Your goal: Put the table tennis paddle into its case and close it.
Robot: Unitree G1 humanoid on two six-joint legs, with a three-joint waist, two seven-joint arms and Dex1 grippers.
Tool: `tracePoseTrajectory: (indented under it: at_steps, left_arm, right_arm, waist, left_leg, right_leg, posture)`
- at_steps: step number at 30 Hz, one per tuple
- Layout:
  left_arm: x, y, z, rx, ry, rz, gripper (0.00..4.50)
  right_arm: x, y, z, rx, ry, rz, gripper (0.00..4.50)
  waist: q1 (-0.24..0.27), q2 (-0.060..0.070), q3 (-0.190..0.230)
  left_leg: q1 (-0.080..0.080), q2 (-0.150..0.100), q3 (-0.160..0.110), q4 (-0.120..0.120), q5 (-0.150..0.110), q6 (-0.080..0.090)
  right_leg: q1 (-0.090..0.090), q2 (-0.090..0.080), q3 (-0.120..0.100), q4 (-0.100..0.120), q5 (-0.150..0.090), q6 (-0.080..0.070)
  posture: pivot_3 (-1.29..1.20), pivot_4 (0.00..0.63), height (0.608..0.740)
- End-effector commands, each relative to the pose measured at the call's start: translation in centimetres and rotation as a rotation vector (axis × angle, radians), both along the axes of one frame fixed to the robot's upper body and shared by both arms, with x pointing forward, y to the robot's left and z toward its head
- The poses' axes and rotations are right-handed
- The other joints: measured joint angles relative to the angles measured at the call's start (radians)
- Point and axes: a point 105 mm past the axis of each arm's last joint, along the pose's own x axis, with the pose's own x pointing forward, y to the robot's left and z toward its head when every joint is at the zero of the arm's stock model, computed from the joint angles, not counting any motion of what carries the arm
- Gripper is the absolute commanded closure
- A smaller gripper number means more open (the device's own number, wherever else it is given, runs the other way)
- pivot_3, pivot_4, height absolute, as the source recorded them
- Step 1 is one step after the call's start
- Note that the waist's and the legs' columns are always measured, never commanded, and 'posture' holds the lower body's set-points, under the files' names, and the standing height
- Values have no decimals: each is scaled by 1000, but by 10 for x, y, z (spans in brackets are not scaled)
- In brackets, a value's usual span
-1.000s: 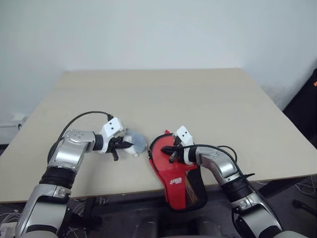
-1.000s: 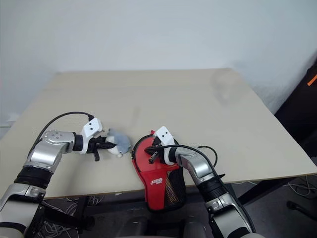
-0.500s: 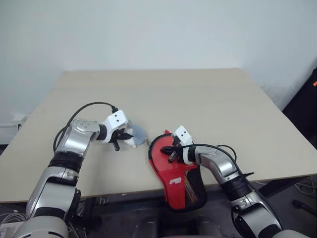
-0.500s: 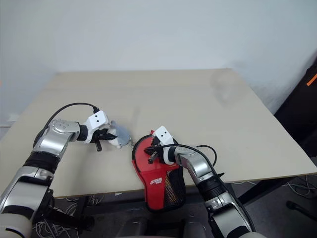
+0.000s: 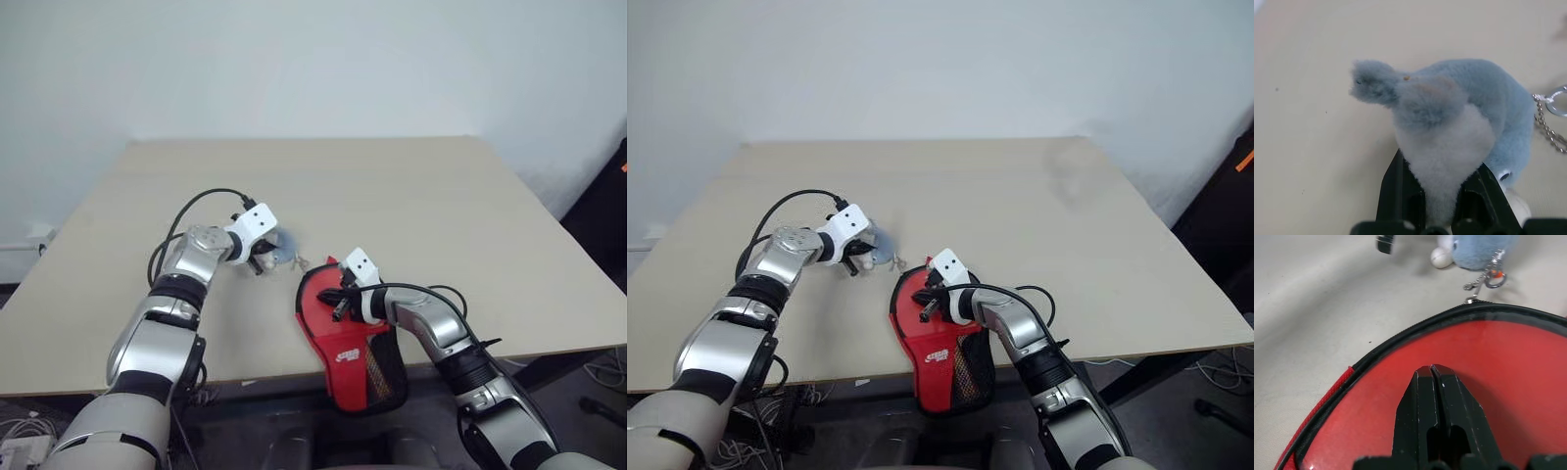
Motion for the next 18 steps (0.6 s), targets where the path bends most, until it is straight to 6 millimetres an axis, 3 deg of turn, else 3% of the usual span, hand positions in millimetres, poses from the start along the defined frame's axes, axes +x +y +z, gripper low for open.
tracePoseTrajectory:
  at_steps: [1,11,18]
  left_arm:
    - [17,-17,25,-1,-135,24,4248]
    - [16,-66,28,-32,-211,-113,4248]
    - [12,-82,35,-68,-249,-198,4248]
  right_arm:
    - [-10,-2,-23,-57,88,10,4500]
    - [-10,-2,-25,-61,95,4,4500]
    - [-10,-2,-26,-61,102,0,4500]
  waist:
    - [12,0,0]
    - [36,0,-1]
    - [36,0,-1]
  left_leg:
    - [0,0,-1,1,-1,3]
    - [-1,-3,-5,7,-4,7]
    - [-3,-3,-5,8,-5,8]
  right_leg:
    - [0,0,0,0,0,0]
    - [0,-6,-2,5,0,0]
    - [-2,-6,-2,5,0,0]
  posture:
    - [0,0,706]
    - [0,0,706]
    - [0,0,706]
